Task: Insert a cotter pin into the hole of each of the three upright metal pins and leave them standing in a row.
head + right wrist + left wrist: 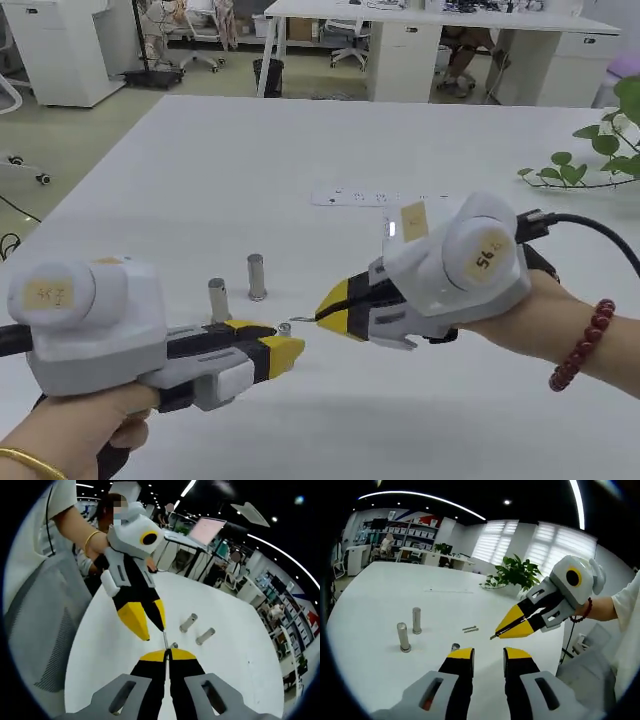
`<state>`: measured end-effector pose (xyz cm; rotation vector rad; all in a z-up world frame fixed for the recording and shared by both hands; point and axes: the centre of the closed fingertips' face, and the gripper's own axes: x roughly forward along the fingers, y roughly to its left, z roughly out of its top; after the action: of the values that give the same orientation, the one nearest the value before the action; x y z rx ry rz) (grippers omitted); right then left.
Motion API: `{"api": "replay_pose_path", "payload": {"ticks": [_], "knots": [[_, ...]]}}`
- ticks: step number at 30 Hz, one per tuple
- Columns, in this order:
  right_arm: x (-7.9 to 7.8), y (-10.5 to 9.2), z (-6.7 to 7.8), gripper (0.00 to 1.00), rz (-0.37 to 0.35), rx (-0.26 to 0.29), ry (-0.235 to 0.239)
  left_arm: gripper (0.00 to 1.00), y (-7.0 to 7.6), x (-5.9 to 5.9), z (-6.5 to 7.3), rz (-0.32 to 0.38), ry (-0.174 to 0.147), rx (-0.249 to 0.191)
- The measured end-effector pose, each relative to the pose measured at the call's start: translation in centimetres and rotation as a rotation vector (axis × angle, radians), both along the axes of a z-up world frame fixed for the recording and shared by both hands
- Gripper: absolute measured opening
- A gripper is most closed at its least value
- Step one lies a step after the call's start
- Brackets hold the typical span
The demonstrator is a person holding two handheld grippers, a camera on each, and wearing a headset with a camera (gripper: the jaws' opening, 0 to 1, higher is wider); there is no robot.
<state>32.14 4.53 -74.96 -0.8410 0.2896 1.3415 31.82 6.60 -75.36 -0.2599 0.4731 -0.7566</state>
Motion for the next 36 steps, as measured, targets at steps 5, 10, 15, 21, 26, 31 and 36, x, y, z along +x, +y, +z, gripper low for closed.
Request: {"api": "replay_pose_path", "payload": {"ticks": [5, 10, 15, 21, 26, 31, 36], "knots": [[-0.7, 0.3, 0.3, 0.02, 0.033, 0.007, -0.020, 0.16, -0.4, -0.2, 0.2, -0.011, 0.012, -0.019], [-1.2, 0.4, 0.3, 0.02, 0.058, 0.007, -0.020, 0.13, -0.7, -0.5, 0.1, -0.021, 0.022, -0.028], [-1.4, 0.4, 0.2, 0.02, 0.073, -0.005, -0.037, 0.09, -1.2, -0.8, 0.3, -0.034, 0.029, -0.051], [-1.6, 0.3, 0.1, 0.02, 0.081, -0.017, -0.055, 0.04, -1.5, -0.8, 0.6, -0.038, 0.039, -0.085], [-1.7, 0.3, 0.0, 0.02, 0.086, -0.029, -0.073, 0.03, -1.6, -0.9, 0.7, -0.038, 0.049, -0.105], [-1.8, 0.4, -0.1, 0.02, 0.090, -0.031, -0.082, 0.01, -1.8, -1.0, 0.7, -0.044, 0.065, -0.126], [-1.8, 0.4, -0.2, 0.02, 0.087, -0.031, -0.082, 0.01, -1.7, -1.0, 0.6, -0.044, 0.081, -0.141]]}}
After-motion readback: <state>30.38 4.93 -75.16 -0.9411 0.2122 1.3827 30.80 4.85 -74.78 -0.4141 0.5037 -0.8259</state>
